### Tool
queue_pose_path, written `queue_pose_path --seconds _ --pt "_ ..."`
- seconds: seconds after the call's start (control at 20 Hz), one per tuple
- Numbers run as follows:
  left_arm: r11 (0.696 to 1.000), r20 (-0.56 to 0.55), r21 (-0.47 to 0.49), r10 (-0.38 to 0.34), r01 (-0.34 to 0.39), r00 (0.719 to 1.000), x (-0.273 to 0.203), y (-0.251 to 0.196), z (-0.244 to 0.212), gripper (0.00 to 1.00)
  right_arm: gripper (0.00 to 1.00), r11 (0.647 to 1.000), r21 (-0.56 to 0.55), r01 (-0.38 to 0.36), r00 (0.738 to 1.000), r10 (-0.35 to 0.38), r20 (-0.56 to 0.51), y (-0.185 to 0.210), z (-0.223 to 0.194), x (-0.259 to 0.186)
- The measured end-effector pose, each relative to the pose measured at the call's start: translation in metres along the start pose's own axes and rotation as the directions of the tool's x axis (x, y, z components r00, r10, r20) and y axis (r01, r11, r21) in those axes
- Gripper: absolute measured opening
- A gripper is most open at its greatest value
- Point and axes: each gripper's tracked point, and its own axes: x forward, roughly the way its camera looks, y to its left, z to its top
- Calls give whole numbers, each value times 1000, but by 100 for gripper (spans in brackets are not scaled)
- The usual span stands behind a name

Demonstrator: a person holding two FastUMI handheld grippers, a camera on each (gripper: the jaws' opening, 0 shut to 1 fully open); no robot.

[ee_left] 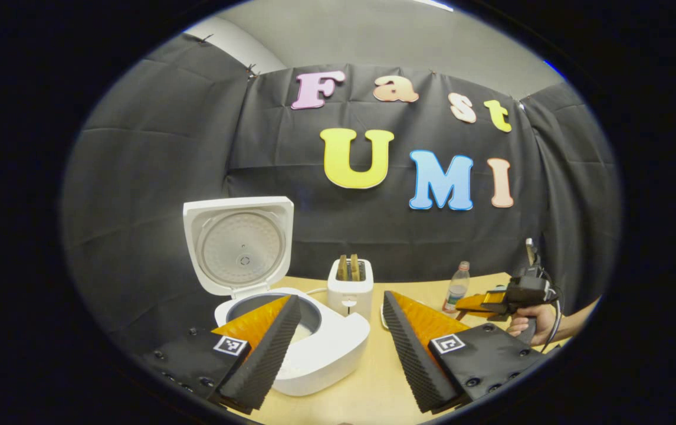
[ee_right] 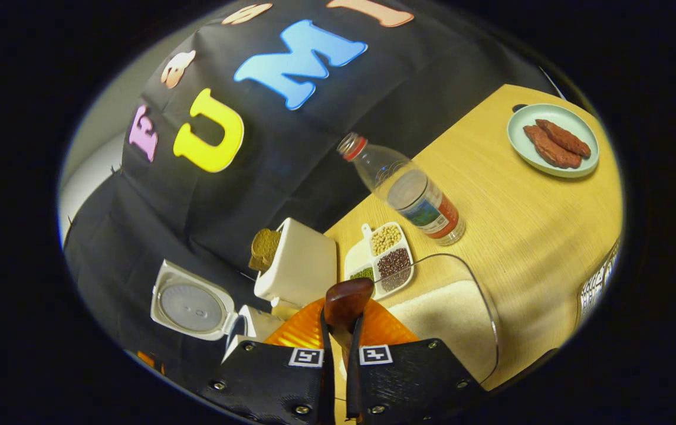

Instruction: Close the left gripper, press the button to open the rice cooker; take a wooden spoon from the chopstick holder with the right hand, scoop a spoonful of rice and pour it into the rice cooker, then put the wooden spoon back into the chopstick holder.

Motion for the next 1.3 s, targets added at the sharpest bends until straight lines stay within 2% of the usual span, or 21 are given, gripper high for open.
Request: queue_pose_path --seconds 0.3,0.55,0.8,1.1,1.3 --pt "1000 24 -17 -24 25 999 1 -13 11 97 8 987 136 -88 989 70 128 13 57 -48" --pt "998 39 -16 -63 63 997 0 -24 15 97 8 964 197 -179 972 142 190 42 81 -79" --pt "997 43 -13 -75 76 996 -4 -20 14 97 8 914 295 -277 950 214 228 75 91 -96" --pt "997 57 -15 -73 74 996 -14 -2 12 97 7 882 302 -360 928 306 212 132 83 -91" --pt "998 62 -24 -53 55 997 -17 22 9 97 7 886 262 -382 922 347 172 169 66 -78"
